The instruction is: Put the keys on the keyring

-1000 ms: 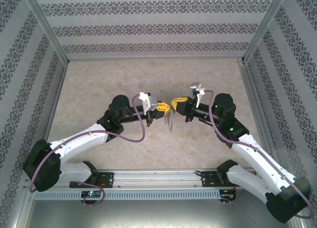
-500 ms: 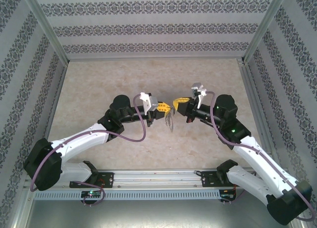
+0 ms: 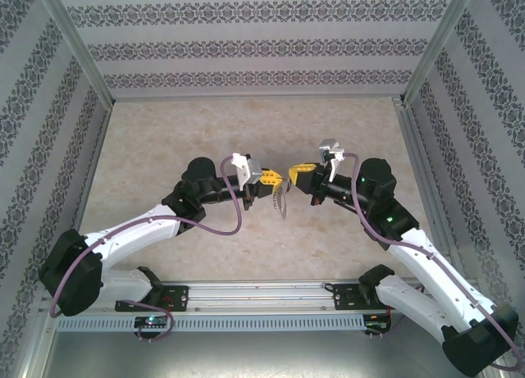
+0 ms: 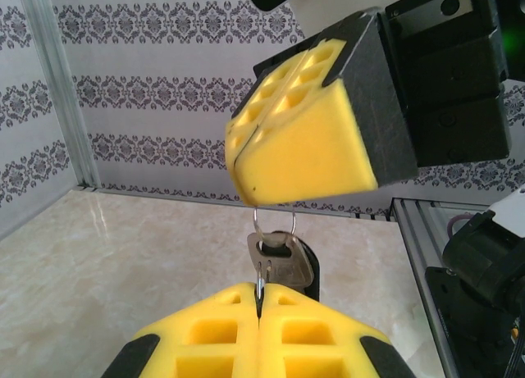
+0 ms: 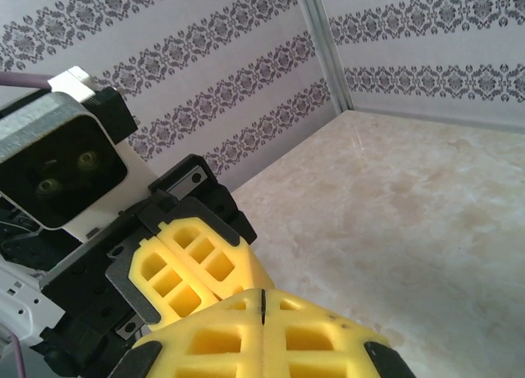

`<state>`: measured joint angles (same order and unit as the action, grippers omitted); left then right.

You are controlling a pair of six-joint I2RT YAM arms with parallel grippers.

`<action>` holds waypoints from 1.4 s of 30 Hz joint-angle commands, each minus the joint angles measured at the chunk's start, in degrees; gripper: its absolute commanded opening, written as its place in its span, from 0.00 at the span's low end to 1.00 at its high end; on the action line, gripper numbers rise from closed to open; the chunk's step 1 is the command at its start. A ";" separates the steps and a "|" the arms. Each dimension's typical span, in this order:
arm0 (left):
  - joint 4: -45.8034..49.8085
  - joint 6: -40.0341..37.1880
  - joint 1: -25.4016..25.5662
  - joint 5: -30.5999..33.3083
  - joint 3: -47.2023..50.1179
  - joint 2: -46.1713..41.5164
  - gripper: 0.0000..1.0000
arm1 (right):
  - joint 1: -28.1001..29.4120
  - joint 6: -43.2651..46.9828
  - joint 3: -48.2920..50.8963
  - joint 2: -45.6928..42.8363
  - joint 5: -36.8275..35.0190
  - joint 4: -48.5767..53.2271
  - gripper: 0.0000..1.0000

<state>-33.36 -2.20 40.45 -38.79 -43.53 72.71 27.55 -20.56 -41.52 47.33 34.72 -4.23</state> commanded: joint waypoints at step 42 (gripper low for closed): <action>-4.10 2.67 0.63 -0.25 -1.66 -0.41 0.00 | -1.44 1.54 1.71 1.80 -0.36 -1.63 0.00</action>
<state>-33.43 -0.89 40.45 -38.06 -43.53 73.54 26.70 -19.29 -40.69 49.50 34.59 -4.49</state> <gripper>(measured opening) 0.065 0.048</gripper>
